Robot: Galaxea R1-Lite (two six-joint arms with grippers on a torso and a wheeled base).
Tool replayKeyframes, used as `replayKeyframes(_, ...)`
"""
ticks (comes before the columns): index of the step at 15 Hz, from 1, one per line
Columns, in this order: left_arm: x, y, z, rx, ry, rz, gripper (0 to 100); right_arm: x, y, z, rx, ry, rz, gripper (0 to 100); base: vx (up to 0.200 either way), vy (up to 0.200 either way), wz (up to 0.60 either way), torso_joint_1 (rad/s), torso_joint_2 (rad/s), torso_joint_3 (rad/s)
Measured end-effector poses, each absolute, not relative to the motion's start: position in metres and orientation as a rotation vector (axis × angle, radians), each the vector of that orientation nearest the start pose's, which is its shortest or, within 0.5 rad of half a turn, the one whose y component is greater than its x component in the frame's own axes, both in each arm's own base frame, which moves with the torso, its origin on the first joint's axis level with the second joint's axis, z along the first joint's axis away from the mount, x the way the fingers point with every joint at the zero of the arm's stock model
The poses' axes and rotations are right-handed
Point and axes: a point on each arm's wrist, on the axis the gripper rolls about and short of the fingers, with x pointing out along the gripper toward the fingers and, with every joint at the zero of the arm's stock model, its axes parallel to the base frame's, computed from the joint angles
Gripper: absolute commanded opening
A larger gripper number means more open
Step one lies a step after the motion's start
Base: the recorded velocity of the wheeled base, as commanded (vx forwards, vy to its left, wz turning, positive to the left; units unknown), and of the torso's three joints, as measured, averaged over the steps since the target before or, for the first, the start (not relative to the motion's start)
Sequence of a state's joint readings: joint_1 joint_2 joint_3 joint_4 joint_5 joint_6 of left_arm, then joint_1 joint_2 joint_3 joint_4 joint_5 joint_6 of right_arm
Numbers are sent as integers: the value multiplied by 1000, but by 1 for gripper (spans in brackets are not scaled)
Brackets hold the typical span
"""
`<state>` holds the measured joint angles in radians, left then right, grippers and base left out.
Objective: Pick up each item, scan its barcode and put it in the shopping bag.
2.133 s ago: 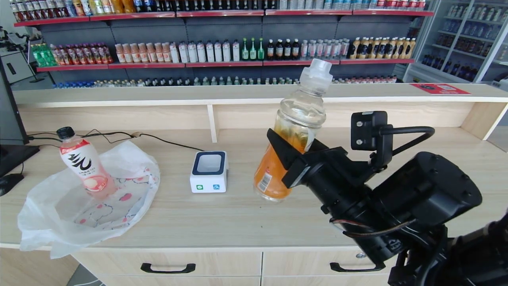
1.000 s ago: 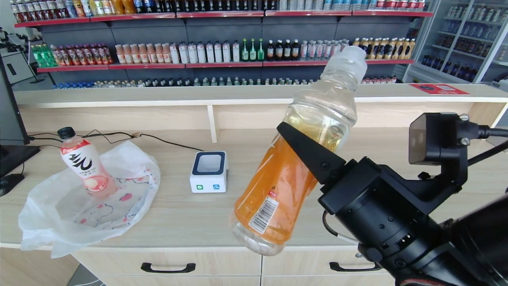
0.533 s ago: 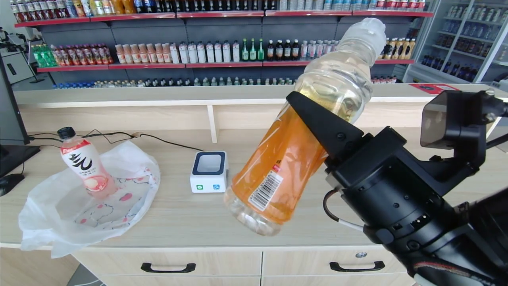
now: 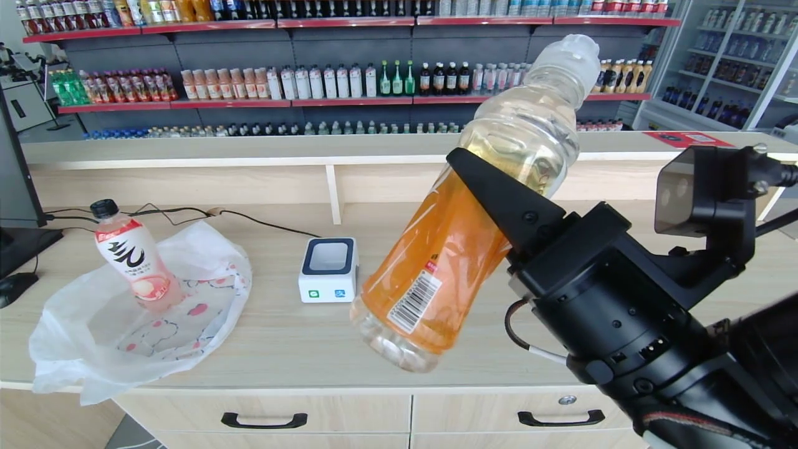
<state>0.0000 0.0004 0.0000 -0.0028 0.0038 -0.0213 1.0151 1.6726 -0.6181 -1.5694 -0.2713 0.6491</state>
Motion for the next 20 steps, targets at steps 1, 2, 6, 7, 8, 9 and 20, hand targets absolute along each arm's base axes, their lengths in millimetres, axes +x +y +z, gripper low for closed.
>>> replayKeyframes(1,-23,0,76,-21,-2,4,100,148,227,234,925,-173,853,0,0,0,0,0,0,0)
replayKeyframes(2,-23,0,76,-21,-2,4,100,148,227,234,925,-173,853,0,0,0,0,0,0,0)
replayKeyframes(6,-23,0,76,-21,-2,4,100,152,225,229,858,-187,825,0,0,0,0,0,0,0)
replayKeyframes(7,-23,0,76,-21,-2,4,100,154,225,227,825,-194,817,0,0,0,0,0,0,0)
replayKeyframes(8,-23,0,76,-21,-2,4,100,155,226,224,796,-196,808,0,0,0,0,0,0,0)
replayKeyframes(9,-23,0,76,-21,-2,4,100,156,227,221,760,-198,800,0,0,0,0,0,0,0)
replayKeyframes(20,-23,0,76,-21,-2,4,100,179,202,173,257,-192,611,0,0,0,0,0,0,0)
